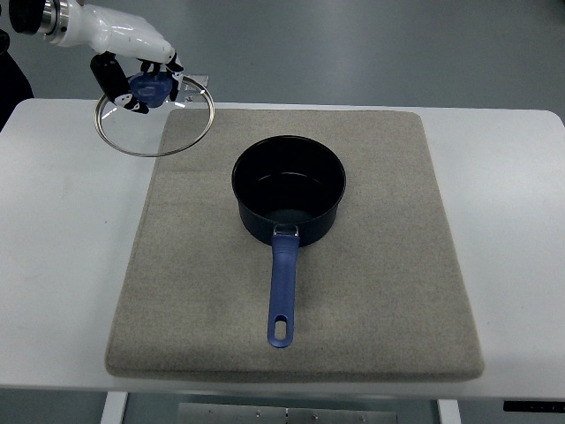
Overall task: Open pot lid and place left with left hand
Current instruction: 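Lift the glass lid off the saucepan with the left hand, then lower the lid onto the pad beside the saucepan, nearer the left hand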
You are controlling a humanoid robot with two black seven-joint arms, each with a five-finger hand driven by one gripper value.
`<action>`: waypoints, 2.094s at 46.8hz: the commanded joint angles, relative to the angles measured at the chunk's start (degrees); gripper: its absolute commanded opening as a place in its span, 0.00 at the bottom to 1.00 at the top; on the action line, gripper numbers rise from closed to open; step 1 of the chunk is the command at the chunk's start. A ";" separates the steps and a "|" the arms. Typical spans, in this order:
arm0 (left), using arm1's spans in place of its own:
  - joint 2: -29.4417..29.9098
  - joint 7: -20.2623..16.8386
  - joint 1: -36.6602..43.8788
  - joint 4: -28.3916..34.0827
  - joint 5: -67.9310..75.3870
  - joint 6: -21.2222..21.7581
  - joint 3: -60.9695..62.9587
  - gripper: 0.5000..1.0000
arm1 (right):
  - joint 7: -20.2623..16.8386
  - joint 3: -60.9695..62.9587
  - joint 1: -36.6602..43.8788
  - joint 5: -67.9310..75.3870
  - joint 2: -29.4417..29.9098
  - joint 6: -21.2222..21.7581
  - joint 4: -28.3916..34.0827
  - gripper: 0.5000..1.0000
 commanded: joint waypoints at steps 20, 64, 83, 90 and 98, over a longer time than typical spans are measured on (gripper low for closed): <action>-1.23 0.00 5.61 -0.05 1.22 0.44 0.13 0.00 | 0.00 0.00 0.00 0.00 0.00 0.00 0.00 0.83; -9.23 0.00 11.24 5.31 2.98 6.59 -0.30 0.00 | 0.00 0.00 0.00 0.00 0.00 0.00 0.00 0.83; -9.23 0.00 14.49 6.99 2.10 11.34 -0.83 0.00 | 0.00 0.00 0.00 0.00 0.00 0.00 0.00 0.83; -9.23 0.00 14.67 6.99 0.61 11.34 -0.83 0.00 | -0.09 0.00 0.00 0.00 0.00 0.00 0.00 0.83; -9.23 0.00 14.84 7.07 0.17 11.43 -0.83 0.00 | 0.00 0.00 0.00 0.00 0.00 0.00 0.00 0.83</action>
